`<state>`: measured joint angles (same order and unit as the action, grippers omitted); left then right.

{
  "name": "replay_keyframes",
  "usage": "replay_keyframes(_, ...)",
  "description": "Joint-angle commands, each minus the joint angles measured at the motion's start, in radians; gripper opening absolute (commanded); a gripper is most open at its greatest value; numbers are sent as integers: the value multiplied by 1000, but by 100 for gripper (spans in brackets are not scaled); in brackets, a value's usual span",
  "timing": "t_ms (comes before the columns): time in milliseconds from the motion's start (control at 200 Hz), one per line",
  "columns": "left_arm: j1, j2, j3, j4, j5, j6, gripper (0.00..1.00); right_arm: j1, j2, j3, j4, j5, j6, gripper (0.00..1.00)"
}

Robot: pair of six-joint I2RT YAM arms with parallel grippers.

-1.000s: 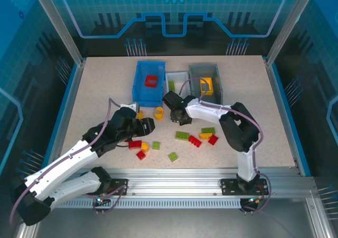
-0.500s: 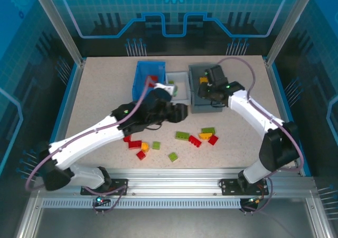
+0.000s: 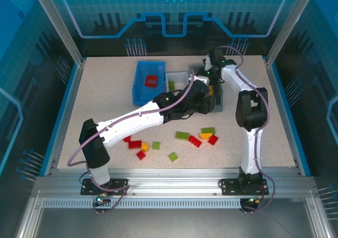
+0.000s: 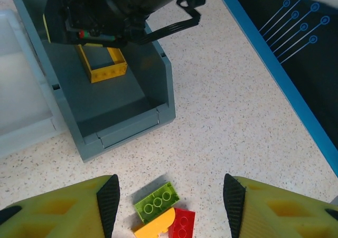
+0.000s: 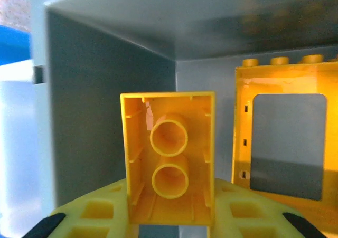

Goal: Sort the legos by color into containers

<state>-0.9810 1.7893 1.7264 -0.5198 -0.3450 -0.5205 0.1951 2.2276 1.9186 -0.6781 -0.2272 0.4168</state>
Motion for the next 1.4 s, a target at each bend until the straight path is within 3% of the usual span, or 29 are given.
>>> replay_keyframes(0,-1,-6,26,-23,-28,24,58,-13,39,70,-75,-58,-24,28)
replay_keyframes(140,0,-35,-20,-23,-28,12,58,-21,48,86,-84,-61,-24,46)
replay_keyframes(260,-1,-79,-75,-25,-35,-8,58,-23,4,54,-74,-49,-28,53)
replay_keyframes(515,3,-203,-208,-88,-75,-72,58,-21,-163,-27,-42,10,-26,50)
replay_keyframes(725,80,-422,-460,-234,-60,-288,58,35,-459,-256,88,64,-45,51)
replay_keyframes(805,159,-518,-577,-287,-29,-350,58,120,-605,-424,195,65,-70,53)
replay_keyframes(900,304,-606,-695,-345,54,-360,58,299,-757,-626,314,82,-120,61)
replay_keyframes(990,426,-660,-783,-372,83,-303,61,477,-867,-795,418,107,-89,67)
replay_keyframes(1190,567,-651,-926,-320,153,-171,68,831,-1016,-1076,662,247,22,78)
replay_keyframes(1291,601,-593,-938,-270,177,-118,68,914,-1015,-1119,705,287,79,81)
replay_keyframes(1396,635,-519,-935,-234,184,-77,68,938,-1004,-1128,712,293,100,82)
